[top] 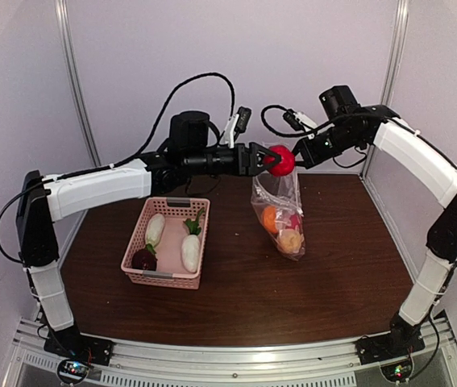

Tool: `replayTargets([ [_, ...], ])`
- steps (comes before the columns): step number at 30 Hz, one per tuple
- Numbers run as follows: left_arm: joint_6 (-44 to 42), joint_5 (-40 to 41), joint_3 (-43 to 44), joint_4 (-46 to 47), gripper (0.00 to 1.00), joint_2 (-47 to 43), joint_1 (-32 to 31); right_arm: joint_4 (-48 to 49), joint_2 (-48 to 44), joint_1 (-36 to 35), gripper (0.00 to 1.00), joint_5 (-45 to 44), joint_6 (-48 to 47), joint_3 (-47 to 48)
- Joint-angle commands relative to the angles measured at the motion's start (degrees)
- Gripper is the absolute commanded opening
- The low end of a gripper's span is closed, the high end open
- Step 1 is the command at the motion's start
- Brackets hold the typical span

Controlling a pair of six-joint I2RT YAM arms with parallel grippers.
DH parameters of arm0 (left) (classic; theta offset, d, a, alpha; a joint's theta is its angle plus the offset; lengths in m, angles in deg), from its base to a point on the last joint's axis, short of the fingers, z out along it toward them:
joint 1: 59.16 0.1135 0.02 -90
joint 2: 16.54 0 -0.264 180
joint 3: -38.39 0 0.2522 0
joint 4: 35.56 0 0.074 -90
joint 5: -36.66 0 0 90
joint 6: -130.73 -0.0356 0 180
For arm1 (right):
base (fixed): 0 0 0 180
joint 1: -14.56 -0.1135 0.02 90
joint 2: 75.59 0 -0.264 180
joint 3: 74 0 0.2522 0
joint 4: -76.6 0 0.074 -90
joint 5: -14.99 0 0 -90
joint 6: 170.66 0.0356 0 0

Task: Place the food in the zip-top bag and seal the zipper
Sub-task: Place the fake vegetable in the zipper food storage bag.

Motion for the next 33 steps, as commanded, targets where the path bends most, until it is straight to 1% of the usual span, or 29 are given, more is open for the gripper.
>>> replayTargets([
  [1, 1.41, 5.30, 1.94, 2.39, 0.42, 2.49, -0.88, -0.66, -2.42, -0.11, 0.00, 1.40, 1.54, 0.46],
  [5, 1.18, 11.70, 2.91, -1.42, 0.40, 4.12, -0.91, -0.44, -3.55, -0.12, 0.00, 1.46, 1.50, -0.61],
  [8, 0.78, 16.28, 5.95, -6.77, 0.40, 6.12, -0.91, -0.21, -4.19, -0.13, 0.00, 1.55, 1.62, -0.78],
  [11, 0.78, 18.37, 8.25, -11.02, 0.40, 8.14, -0.91, -0.16, -4.66, -0.13, 0.00, 1.78, 1.72, -0.58],
  [15, 1.66, 19.90, 11.19, -14.60, 0.41, 10.76, -0.91, -0.35, -4.91, -0.34, 0.00, 4.98, 1.07, -1.22],
  [18, 1.67, 18.91, 14.88, -16.91, 0.49, 13.43, -0.91, -0.49, -4.73, -0.93, 0.00, 6.63, 0.85, -1.36],
  [22, 1.36, 15.93, 18.51, -17.51, 0.64, 15.49, -0.91, -0.68, -4.37, -1.51, 0.00, 7.00, 0.75, -0.26],
  [25, -0.43, 12.35, 19.99, -16.64, 0.78, 15.11, -0.91, -0.79, -4.28, -1.47, 0.00, 5.12, 0.60, 0.66],
  [26, -2.05, 10.44, 20.19, -15.97, 0.86, 14.49, -0.86, -1.09, -4.22, -1.45, 0.00, 4.29, 0.12, 0.97],
  [27, -3.20, 9.99, 20.38, -15.88, 0.92, 13.81, -0.78, -1.58, -4.14, -1.45, 0.00, 3.23, -0.66, 1.28],
  [29, -5.14, 9.37, 20.44, -16.54, 0.96, 12.05, -0.42, -2.33, -4.23, -1.00, 0.00, 0.51, -2.02, 1.35],
  [33, -8.25, 8.04, 18.48, -16.48, 0.98, 7.34, 0.27, -1.11, -5.17, 1.13, 0.00, 0.00, -1.54, -1.14],
])
